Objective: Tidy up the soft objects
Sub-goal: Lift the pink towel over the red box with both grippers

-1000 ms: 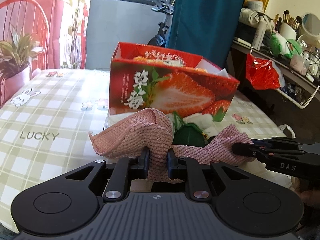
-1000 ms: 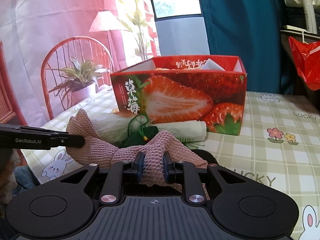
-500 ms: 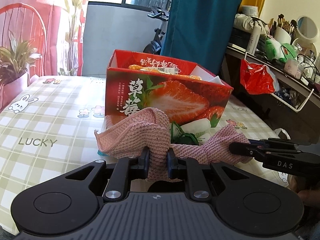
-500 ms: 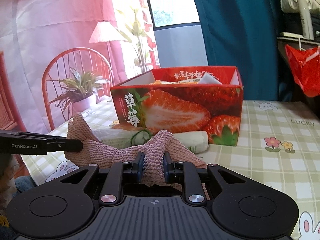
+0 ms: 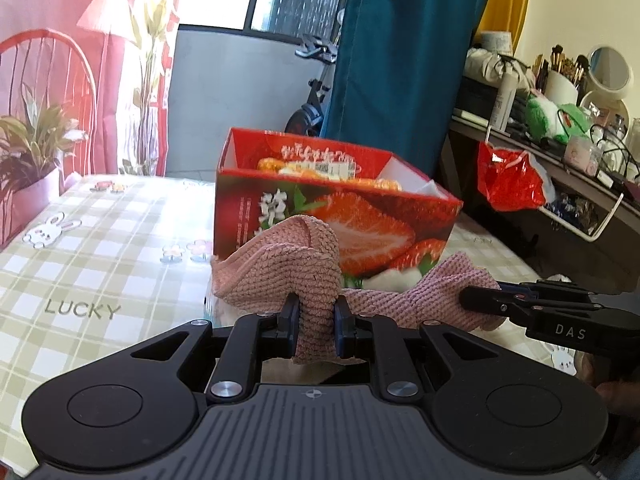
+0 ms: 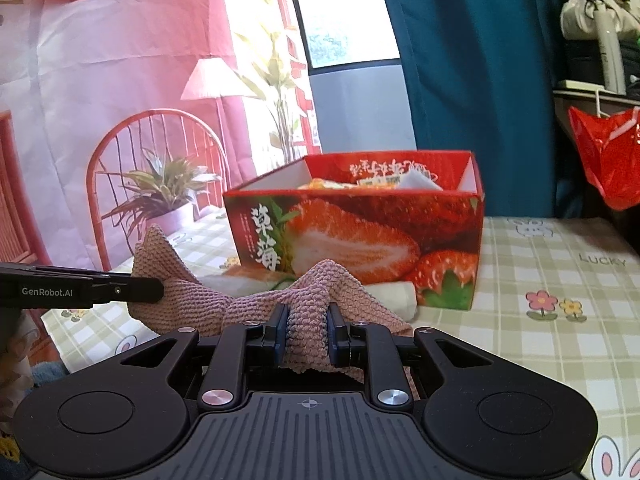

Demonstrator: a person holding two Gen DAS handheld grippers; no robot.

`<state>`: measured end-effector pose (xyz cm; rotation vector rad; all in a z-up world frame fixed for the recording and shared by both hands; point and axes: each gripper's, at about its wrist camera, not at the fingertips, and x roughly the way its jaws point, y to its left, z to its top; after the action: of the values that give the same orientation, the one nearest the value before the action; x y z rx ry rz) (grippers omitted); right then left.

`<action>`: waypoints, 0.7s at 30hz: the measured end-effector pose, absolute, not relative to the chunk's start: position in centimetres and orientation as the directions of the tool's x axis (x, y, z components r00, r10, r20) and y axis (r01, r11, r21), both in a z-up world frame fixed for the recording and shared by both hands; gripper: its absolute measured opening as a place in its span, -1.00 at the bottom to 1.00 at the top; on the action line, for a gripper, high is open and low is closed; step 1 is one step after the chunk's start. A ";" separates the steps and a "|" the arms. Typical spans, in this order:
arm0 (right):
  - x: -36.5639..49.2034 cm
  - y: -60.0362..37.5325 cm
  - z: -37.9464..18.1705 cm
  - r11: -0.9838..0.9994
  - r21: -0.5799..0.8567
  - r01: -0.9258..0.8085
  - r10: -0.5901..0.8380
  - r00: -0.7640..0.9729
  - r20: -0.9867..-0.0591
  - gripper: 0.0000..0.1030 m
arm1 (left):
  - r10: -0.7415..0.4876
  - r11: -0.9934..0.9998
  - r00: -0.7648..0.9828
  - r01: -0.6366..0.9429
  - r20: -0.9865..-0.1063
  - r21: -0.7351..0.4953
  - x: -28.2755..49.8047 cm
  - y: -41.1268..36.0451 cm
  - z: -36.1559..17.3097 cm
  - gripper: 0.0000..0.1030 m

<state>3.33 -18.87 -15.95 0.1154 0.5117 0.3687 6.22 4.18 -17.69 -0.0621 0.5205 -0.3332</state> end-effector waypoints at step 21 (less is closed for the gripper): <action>12.5 -20.7 -8.4 0.920 0.172 -0.352 0.391 0.852 -0.348 -0.65 | -0.363 0.929 0.859 0.363 -0.361 -0.071 15.9 2.2 -8.6 -0.65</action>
<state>12.50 -20.75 -8.40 0.1034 0.3873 0.3918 15.86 2.21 -8.56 -0.0008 0.3788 -0.3814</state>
